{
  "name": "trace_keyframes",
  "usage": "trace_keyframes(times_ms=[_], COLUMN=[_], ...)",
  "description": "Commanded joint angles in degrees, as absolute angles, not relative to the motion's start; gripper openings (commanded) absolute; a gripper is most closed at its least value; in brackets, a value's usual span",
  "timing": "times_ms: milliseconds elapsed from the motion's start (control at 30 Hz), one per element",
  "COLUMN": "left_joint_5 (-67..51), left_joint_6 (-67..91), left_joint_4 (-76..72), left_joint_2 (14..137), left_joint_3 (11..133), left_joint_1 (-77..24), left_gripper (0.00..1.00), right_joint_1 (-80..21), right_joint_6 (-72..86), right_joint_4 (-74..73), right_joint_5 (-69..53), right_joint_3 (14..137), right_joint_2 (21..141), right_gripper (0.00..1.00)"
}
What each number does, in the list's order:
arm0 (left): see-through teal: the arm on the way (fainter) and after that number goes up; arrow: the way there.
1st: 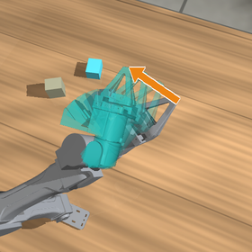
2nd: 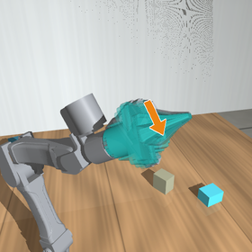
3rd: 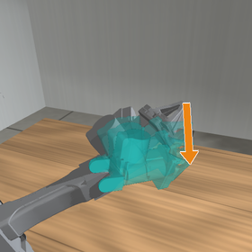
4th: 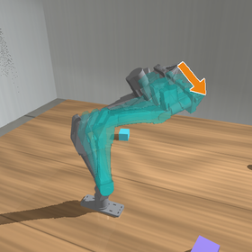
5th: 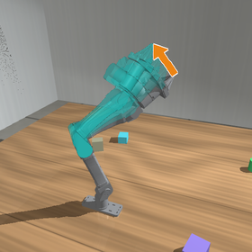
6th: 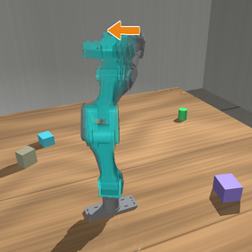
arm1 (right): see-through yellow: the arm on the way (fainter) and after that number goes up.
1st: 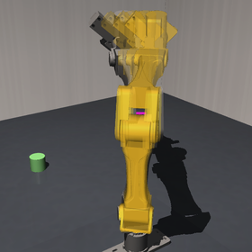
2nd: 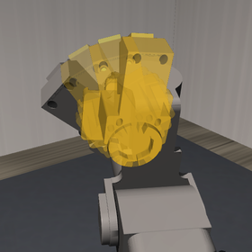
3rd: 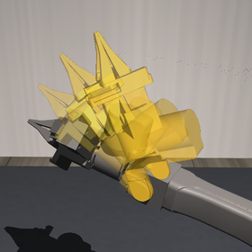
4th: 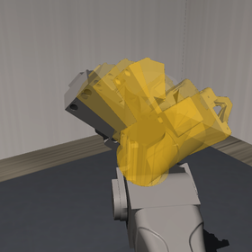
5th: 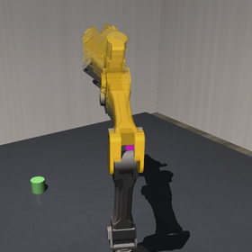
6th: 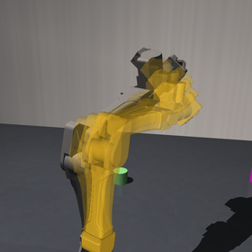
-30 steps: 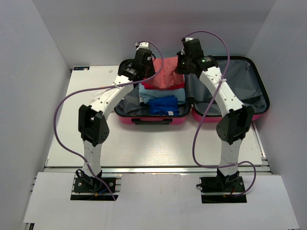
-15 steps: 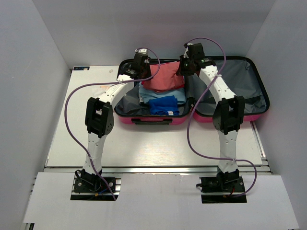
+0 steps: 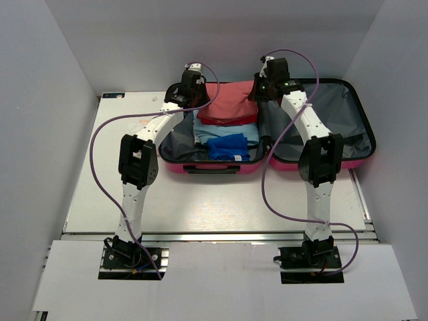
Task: Pack the luggage
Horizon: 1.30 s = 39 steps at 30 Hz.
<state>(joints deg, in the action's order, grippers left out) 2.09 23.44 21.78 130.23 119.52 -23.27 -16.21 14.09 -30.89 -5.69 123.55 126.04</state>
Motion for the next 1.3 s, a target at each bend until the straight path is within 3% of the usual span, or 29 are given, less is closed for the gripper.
trace_keyframes(times_ms=[0,600,700,767,800,833,900,967,1133,1267], left_joint_5=[1.3,-2.8,-2.7,-2.7,-2.7,-2.8,-3.5,-4.7,-6.9,-9.4], left_joint_6=[22.3,24.5,25.0,25.1,25.0,25.0,25.0,25.0,25.4,26.1], left_joint_4=[19.1,23.1,23.2,24.1,24.9,24.9,25.0,24.6,23.2,21.9], left_joint_2=[124.5,135.0,134.6,135.0,135.0,135.1,134.4,133.3,131.5,131.9], left_joint_3=[120.6,126.2,124.1,125.7,126.3,126.6,126.4,125.2,121.3,119.4], left_joint_1=[-22.6,-19.8,-19.8,-19.8,-19.8,-19.8,-19.2,-19.2,-19.2,-19.2], left_gripper=[0.00,0.00,0.00,0.14,0.16,0.19,0.27,0.30,0.31,0.26], right_joint_1=[-15.6,-12.5,-12.5,-12.3,-12.3,-12.2,-12.2,-12.2,-12.5,-12.2], right_joint_6=[13.3,17.3,16.9,16.9,16.8,16.7,16.6,16.4,16.2,15.9], right_joint_4=[-27.4,-27.1,-27.2,-27.1,-27.2,-27.0,-27.0,-26.6,-26.3,-25.6], right_joint_5=[-3.5,-7.8,-8.4,-9.1,-9.1,-9.5,-9.6,-9.5,-9.6,-9.9], right_joint_3=[125.2,130.9,131.7,131.5,131.4,131.4,131.2,130.5,127.3,123.6], right_joint_2=[120.3,131.2,131.7,131.6,131.5,131.4,130.8,129.4,125.3,122.3], right_gripper=[0.00,0.02,0.19,0.44,0.51,0.66,0.81,0.89,0.89,0.89])
